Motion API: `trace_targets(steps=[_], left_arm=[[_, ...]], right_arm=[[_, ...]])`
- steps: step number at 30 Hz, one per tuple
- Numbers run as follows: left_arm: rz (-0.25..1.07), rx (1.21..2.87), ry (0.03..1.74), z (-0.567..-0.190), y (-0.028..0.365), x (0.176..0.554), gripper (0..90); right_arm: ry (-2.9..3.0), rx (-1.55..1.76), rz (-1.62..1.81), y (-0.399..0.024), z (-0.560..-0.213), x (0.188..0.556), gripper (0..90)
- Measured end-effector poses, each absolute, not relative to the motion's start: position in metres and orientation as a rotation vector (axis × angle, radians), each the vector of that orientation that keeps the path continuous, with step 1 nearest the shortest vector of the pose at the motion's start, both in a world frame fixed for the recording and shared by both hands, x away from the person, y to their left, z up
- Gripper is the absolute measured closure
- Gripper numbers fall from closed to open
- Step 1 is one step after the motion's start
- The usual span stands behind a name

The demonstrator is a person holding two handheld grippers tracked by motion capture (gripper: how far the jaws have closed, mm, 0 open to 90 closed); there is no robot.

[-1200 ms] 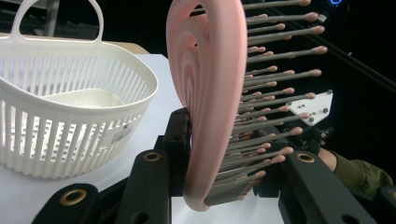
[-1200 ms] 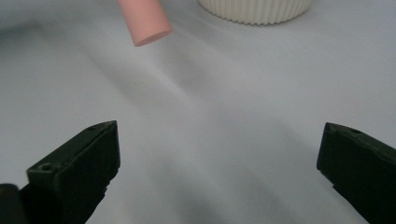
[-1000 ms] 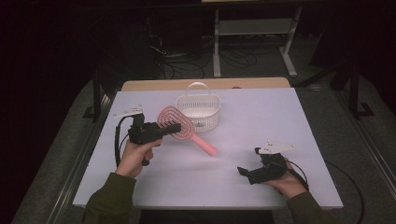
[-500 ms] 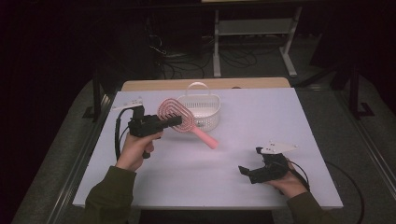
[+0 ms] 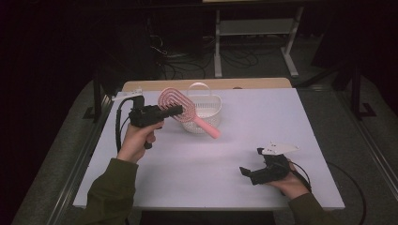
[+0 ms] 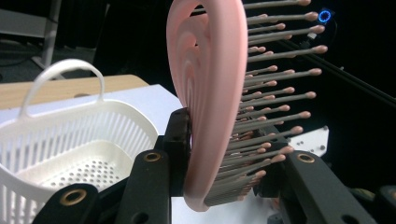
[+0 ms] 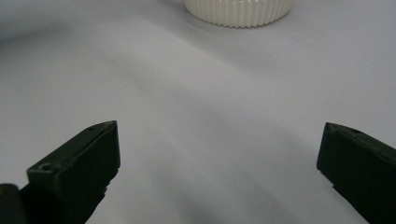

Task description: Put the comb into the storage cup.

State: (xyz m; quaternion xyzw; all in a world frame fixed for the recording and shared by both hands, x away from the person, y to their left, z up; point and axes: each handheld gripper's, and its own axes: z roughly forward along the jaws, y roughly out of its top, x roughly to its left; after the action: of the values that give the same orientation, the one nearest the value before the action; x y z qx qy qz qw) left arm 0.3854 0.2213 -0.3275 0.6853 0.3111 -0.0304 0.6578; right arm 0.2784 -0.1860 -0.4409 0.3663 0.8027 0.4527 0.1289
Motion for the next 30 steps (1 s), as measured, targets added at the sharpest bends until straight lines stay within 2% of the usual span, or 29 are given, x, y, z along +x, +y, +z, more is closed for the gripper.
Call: trace_targets(steps=[30], left_arm=[[-0.014, 1.495, 0.748, -0.31, 0.233, 0.428, 65.2]], right_arm=[[2.339, 1.059, 1.316, -0.185, -0.441, 0.278, 0.0]])
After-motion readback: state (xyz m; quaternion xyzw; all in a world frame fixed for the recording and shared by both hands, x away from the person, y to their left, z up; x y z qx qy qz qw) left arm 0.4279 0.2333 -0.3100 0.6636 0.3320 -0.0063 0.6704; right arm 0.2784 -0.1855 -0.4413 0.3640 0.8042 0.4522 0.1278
